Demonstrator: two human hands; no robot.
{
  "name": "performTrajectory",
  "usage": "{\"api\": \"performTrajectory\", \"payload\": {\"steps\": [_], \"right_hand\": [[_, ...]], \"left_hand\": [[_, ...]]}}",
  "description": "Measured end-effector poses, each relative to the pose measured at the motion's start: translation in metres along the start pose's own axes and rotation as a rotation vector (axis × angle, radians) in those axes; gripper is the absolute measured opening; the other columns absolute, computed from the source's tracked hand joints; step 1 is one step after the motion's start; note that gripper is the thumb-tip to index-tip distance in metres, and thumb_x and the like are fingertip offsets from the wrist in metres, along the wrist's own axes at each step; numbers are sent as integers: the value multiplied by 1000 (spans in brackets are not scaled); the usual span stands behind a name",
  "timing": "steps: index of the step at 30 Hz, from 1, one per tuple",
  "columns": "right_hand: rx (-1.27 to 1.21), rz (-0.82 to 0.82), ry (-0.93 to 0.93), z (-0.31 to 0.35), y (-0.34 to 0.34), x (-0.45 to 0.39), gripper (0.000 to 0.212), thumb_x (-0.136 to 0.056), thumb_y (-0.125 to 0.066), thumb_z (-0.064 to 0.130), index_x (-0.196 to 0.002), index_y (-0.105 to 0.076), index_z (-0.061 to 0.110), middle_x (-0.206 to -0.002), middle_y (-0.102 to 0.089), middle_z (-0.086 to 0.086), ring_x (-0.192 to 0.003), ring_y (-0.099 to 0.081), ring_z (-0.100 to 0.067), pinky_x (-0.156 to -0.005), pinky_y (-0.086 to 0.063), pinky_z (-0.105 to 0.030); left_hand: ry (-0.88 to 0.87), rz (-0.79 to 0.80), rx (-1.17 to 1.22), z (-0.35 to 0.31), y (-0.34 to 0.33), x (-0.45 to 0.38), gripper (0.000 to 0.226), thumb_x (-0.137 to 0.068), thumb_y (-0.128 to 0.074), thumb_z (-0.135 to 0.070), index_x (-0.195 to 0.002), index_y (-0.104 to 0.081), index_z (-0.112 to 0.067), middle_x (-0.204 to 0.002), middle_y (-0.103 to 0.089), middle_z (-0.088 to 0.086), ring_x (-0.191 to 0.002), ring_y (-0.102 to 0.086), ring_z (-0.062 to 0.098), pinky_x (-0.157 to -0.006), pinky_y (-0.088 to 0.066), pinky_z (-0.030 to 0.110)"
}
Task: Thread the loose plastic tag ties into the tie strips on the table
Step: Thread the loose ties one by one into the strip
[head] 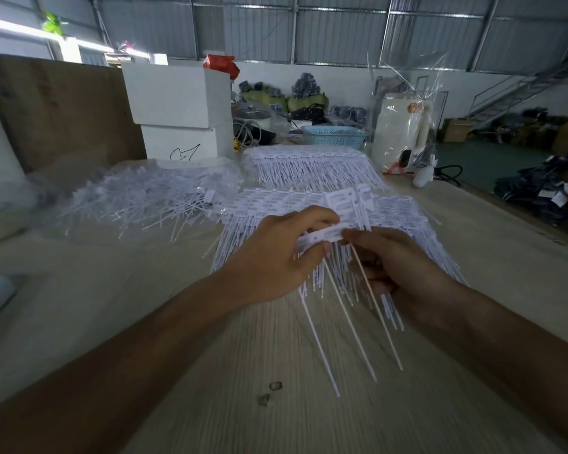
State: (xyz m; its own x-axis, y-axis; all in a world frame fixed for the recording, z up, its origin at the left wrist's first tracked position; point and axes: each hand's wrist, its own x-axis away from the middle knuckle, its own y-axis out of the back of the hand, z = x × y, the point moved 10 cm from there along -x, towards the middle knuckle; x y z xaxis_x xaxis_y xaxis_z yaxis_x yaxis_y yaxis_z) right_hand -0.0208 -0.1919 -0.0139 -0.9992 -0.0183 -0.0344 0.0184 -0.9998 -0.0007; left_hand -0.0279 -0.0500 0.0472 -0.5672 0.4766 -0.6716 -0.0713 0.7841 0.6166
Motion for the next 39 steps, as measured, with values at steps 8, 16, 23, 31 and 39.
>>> {"api": "performTrajectory", "payload": {"steps": [8, 16, 23, 31, 39], "right_hand": [[9, -32, 42, 1, 7, -5, 24, -90, -70, 37, -70, -73, 25, -56, -37, 6, -50, -37, -12, -44, -20, -25], [34, 30, 121, 8, 0, -1, 15, -95, -65, 23, -83, -64, 14, -56, -37, 5, -47, -33, -10, -41, -26, -22], [-23, 80, 172, 12, -4, 0, 22, -98, -59, 15, -77, -65, 17, -59, -36, 3, -48, -33, -11, -41, -27, -22], [91, 95, 231, 16, -6, 0, 33, -101, -57, 23, -68, -64, 24, -59, -34, -1, -48, -29, -13, -44, -23, -25], [107, 108, 191, 11, -7, 0, 50, -94, -59, 48, -91, -63, -1, -62, -25, -1, -52, -24, -13, -44, -21, -28]], "left_hand": [[85, 25, -223, 11, 1, 1, 29, -93, -67, -30, -120, -63, -20, -105, -69, 2, -94, -64, 22, -82, -51, 43], [51, 9, -136, 6, -2, 2, 21, -99, -57, -14, -118, -66, -8, -107, -73, 8, -99, -69, 20, -84, -55, 40], [100, -36, 77, 12, -1, -2, 13, -97, -58, -3, -97, -71, -4, -78, -72, -3, -67, -67, 6, -66, -50, 21], [180, -12, 207, 27, -7, 1, 16, -92, -71, -18, -107, -69, -19, -82, -76, -8, -75, -71, 5, -74, -54, 24], [170, -104, 169, 28, 5, 1, 12, -89, -73, -18, -98, -67, -22, -71, -72, -14, -68, -66, -1, -69, -41, 6]]}}
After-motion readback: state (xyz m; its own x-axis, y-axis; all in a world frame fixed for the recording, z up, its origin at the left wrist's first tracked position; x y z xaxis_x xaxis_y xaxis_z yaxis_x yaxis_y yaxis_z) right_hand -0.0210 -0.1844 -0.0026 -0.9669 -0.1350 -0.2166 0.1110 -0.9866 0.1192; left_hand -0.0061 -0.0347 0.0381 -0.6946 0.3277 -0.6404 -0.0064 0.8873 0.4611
